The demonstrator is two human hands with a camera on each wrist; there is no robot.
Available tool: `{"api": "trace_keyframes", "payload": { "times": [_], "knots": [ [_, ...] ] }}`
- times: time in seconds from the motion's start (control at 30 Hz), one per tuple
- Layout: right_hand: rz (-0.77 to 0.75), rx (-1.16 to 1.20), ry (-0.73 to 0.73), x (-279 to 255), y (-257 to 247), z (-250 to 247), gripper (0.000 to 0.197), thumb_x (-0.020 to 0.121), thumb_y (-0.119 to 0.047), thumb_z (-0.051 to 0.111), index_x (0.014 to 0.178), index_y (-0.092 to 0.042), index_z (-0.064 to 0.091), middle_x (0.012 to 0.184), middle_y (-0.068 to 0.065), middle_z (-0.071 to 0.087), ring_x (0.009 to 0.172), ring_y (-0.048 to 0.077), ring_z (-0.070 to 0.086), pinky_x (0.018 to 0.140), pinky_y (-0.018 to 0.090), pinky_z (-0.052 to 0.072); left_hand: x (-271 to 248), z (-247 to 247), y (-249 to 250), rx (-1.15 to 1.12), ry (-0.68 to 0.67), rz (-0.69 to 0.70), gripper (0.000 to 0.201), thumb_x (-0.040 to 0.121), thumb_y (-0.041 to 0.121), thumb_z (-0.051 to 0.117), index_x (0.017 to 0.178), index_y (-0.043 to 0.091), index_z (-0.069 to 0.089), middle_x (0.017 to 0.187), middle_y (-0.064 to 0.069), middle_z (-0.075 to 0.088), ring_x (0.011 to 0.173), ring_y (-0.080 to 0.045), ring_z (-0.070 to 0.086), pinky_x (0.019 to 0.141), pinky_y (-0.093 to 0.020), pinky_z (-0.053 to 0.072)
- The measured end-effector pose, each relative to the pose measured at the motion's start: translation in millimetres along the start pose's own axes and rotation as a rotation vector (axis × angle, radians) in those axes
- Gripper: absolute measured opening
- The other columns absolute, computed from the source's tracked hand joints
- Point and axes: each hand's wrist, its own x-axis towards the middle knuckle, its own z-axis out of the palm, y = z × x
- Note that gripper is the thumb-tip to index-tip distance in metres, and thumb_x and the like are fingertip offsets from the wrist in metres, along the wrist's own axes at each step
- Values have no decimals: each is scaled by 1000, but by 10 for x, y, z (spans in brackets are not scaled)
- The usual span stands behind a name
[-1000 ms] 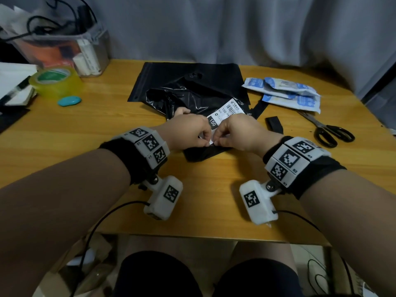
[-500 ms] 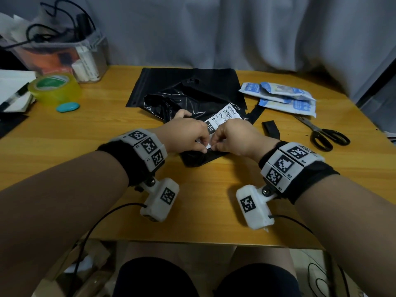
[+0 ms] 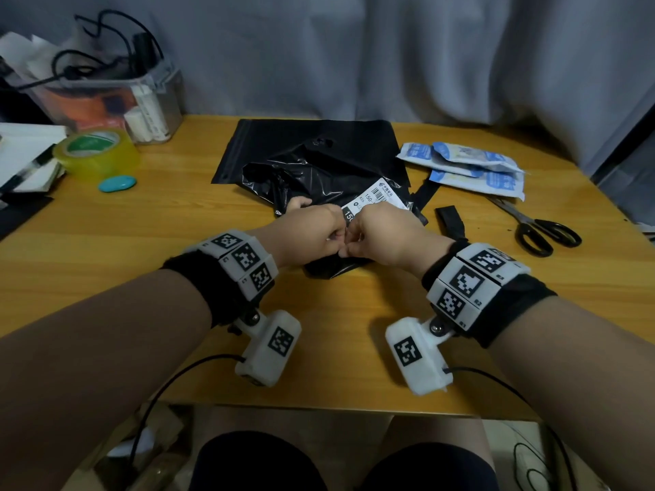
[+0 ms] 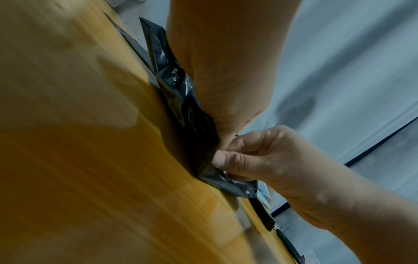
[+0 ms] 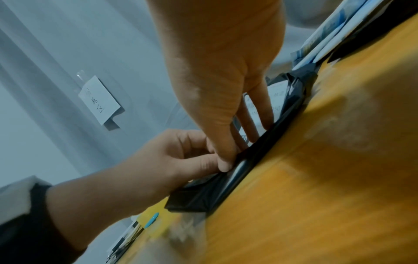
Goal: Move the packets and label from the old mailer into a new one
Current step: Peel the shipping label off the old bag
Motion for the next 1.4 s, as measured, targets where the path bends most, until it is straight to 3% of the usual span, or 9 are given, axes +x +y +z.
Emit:
{"api": "trace_keyframes", "payload": {
  "times": [0.13,0.23,0.33,0.43,0.53,0.9,1.03,1.17,1.4],
  "knots": [
    [-32,205,0,31,2,73,13,82,-24,71,83,-11,71,74,4,65,68,15,55,60,23,42,-47,13,-26,-66,17,-28,10,90,23,54,81,24,59,103,8,52,92,-10,52,102,-29,18],
    [-4,322,-5,59,14,85,7,82,-16,71,83,-8,71,63,-10,57,59,2,50,55,14,39,-48,-5,-59,-83,3,-65,12,90,31,55,87,25,64,107,10,52,100,-11,53,101,-31,22],
    [26,396,-15,92,28,106,4,81,-13,71,81,-9,71,66,-9,59,63,3,53,61,17,43,-53,-53,-129,-106,-13,-139,22,88,42,55,100,26,65,112,11,50,110,-11,50,103,-38,28],
    [41,392,-3,109,18,123,5,81,-15,70,80,-11,69,67,-8,58,64,4,53,60,15,43,-63,-62,-215,8,-120,-237,63,85,58,51,136,20,44,142,-2,39,129,-20,40,108,-43,30],
    [41,362,-6,116,-13,103,3,81,-16,69,80,-14,68,67,-11,57,66,4,52,60,14,43,-78,-31,-244,45,-253,-302,92,83,65,47,150,11,14,158,-7,9,145,-23,16,116,-42,22],
    [50,324,11,130,-97,94,12,83,-16,64,87,-7,71,88,7,70,81,15,60,72,23,48,-57,-36,-246,46,-372,-361,106,79,71,47,150,13,-6,159,-4,-12,147,-20,-2,118,-50,9],
    [117,435,-13,164,-109,86,5,78,-14,69,74,-12,67,74,-1,63,75,11,57,65,19,45,-40,-95,-194,89,-430,-375,107,79,70,46,150,12,-10,158,-4,-14,147,-21,-5,116,-48,8],
    [218,658,2,171,-99,72,13,72,-9,75,80,0,70,74,3,63,71,12,55,66,22,47,-15,-147,-149,126,-483,-387,109,79,70,45,149,9,-13,158,-5,-16,147,-22,-6,117,-42,8],
    [268,715,21,188,-43,54,21,76,-12,73,60,-11,60,71,5,63,69,13,57,69,25,47,2,-148,-133,144,-512,-405,111,78,71,45,148,9,-15,157,-6,-18,146,-24,-9,118,-42,6]
  ]
}}
